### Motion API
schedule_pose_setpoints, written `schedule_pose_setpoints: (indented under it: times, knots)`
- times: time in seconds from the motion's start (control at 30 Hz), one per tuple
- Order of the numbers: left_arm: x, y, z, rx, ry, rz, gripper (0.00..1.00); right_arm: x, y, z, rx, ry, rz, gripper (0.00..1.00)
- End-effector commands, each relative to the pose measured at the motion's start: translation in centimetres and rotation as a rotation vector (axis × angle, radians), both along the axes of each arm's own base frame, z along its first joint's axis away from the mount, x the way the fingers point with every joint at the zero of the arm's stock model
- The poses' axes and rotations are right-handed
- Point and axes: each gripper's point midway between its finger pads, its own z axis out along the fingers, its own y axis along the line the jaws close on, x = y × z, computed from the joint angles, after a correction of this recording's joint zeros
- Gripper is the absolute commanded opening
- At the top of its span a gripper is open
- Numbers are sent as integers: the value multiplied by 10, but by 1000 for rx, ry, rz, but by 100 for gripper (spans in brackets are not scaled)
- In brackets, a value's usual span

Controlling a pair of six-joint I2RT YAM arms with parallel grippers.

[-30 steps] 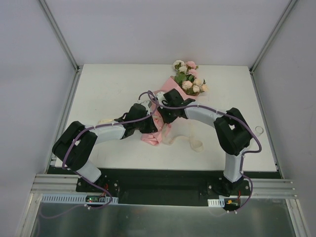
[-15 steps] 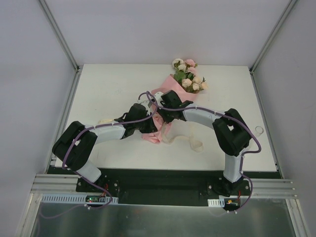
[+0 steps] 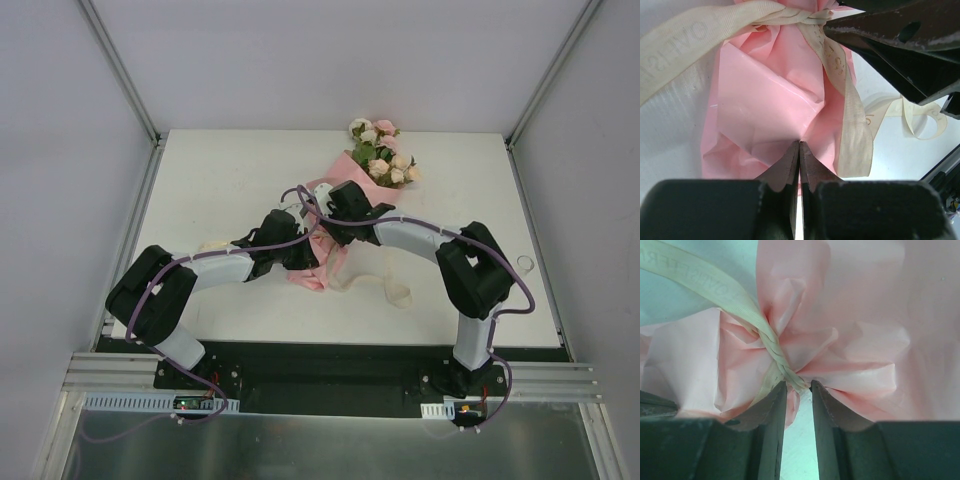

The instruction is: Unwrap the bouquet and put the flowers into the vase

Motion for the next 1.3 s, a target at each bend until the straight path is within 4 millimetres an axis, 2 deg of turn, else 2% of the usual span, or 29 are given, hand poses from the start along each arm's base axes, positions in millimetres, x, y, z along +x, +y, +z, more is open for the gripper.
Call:
schedule_pose_setpoints:
  times: [0.0,0.43,0.53,0.6,0.7,0.73,0.87,1.27]
  knots:
    - [1,-1,3,4,-11,-8,0,10,13,8,36,-19,50,30]
    - [1,-2,1,10,-2,-7,0,11,21,-11,17,3,99,32]
    - [1,-2,1,11,0,-5,0,16,17,-17,-10,-10,74,31]
    - [2,-1,0,15,1,-1,0,15,17,-17,-17,-20,70,26]
    - [5,2,-2,33,12,26,0,22,13,-5,-25,-82,32,19]
    - [5,3,-4,40,19,34,0,23,14,5,-6,-104,25,17]
    - [7,6,-10,73,52,64,0,26,18,23,39,-123,-4,1]
    - [9,11,-16,107,77,95,0,29,11,80,151,-177,-155,0]
